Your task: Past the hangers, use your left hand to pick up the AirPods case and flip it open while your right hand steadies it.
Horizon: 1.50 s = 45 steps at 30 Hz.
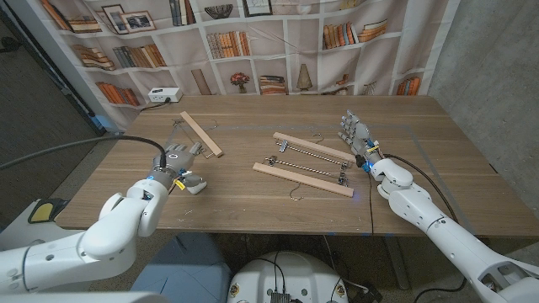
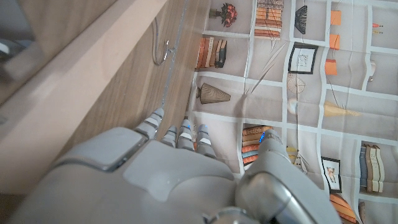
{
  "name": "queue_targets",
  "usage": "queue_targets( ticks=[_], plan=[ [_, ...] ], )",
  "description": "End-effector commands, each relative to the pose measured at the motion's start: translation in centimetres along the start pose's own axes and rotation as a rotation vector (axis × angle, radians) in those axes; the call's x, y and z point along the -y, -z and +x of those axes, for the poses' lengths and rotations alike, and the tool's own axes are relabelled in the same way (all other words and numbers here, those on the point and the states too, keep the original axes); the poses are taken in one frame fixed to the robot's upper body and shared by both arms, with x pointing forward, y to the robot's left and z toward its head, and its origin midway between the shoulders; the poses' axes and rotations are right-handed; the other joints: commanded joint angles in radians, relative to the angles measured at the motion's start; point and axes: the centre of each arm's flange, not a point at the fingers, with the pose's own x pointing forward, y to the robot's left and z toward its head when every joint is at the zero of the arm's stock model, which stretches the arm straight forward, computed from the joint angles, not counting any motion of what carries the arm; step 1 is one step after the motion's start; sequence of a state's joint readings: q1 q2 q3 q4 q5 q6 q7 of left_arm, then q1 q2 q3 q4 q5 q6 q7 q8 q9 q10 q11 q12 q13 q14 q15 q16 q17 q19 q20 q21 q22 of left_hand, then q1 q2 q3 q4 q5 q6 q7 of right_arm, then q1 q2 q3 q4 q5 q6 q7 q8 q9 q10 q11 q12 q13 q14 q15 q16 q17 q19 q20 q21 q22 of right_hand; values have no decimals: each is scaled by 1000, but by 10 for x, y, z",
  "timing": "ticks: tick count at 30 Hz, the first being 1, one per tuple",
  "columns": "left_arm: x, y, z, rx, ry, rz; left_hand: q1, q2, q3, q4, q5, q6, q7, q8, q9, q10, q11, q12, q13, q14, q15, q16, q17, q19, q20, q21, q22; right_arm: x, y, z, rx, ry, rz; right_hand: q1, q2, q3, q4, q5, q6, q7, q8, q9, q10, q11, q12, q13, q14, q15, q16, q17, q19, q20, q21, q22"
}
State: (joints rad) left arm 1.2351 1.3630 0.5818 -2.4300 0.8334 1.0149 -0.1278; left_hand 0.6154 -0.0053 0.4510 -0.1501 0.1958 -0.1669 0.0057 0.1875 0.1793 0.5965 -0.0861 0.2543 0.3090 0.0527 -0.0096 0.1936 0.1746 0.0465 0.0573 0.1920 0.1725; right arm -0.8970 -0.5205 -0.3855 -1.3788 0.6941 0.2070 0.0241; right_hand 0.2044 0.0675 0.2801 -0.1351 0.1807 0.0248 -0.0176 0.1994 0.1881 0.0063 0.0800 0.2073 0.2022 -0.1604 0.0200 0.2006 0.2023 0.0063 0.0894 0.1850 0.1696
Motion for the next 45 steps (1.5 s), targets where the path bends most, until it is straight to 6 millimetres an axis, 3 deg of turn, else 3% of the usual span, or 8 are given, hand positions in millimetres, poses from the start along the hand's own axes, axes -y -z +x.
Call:
queue_targets(
  ticks=[1, 33, 35, 41, 42, 43, 45],
  plan=[
    [4, -7, 3, 6, 17, 10, -11, 1, 1, 4, -1, -7, 2, -2, 2, 4, -8, -1, 2, 7, -3, 3, 2, -2, 6, 0, 1, 3, 2, 5, -1, -4, 6, 8, 0, 5, -1, -4, 1, -4, -2, 5, -2, 5, 3, 3, -6, 0, 5, 2, -8, 0, 5, 2],
    [19, -10, 4, 2, 47, 12, -14, 6, 9, 0, -4, -8, -1, 1, 2, -21, -1, -16, 6, -1, 0, -2, 2, -1, 5, 0, 1, 11, 1, 17, 9, -5, 22, 9, 0, 5, -2, -3, 0, -3, -2, 5, -2, 9, 3, 3, -5, -1, 5, 2, -6, 0, 6, 2],
    [21, -10, 4, 1, 50, 13, -14, 6, 9, 0, -4, -8, -2, 1, 2, -21, 0, -16, 6, -1, 0, -1, 2, -1, 5, 0, 1, 12, 1, 16, 17, -9, 25, 10, 0, 5, -2, -3, 1, -3, -2, 5, 1, -3, 4, 3, -2, -14, 6, 2, -3, 0, 7, 2],
    [23, -10, 4, -2, 50, 14, -14, 7, 11, -1, -4, -8, -2, 1, 2, -19, 1, -16, 7, 0, 1, -1, 2, -1, 5, -1, 1, 12, 2, 14, 19, -6, 28, 14, 1, 7, -4, -2, 2, -2, -1, 5, 3, 3, 5, 2, 5, -27, 8, 1, 9, -13, 11, 2],
    [23, -10, 4, -2, 53, 14, -14, 7, 11, -1, -4, -8, -2, 1, 2, -19, 1, -16, 7, -1, 0, -1, 2, -1, 6, -1, 1, 12, 2, 14, 22, -8, 31, 15, 1, 7, -4, -2, 2, -3, -2, 5, 4, 7, 5, 2, 5, -27, 8, 0, 11, -23, 11, 2],
    [24, -10, 4, -2, 55, 12, -14, 7, 11, -1, -4, -8, -2, 1, 2, -18, 1, -16, 7, 0, 1, -1, 2, -1, 5, -1, 1, 12, 2, 14, 24, -9, 33, 19, 1, 8, -6, -2, 3, -1, -1, 5, 5, 11, 5, 1, 9, -26, 7, -1, 22, -55, 14, 1],
    [25, -10, 3, -1, 55, 15, -14, 7, 11, -1, -4, -8, -1, 1, 2, -15, 1, -15, 7, 0, 0, -1, 2, -1, 6, -1, 0, 12, 2, 13, 28, -10, 35, 22, 2, 9, -7, -2, 6, 4, 0, 5, 6, 11, 5, 0, 11, -30, 7, -2, 34, -78, 16, 0]
  ],
)
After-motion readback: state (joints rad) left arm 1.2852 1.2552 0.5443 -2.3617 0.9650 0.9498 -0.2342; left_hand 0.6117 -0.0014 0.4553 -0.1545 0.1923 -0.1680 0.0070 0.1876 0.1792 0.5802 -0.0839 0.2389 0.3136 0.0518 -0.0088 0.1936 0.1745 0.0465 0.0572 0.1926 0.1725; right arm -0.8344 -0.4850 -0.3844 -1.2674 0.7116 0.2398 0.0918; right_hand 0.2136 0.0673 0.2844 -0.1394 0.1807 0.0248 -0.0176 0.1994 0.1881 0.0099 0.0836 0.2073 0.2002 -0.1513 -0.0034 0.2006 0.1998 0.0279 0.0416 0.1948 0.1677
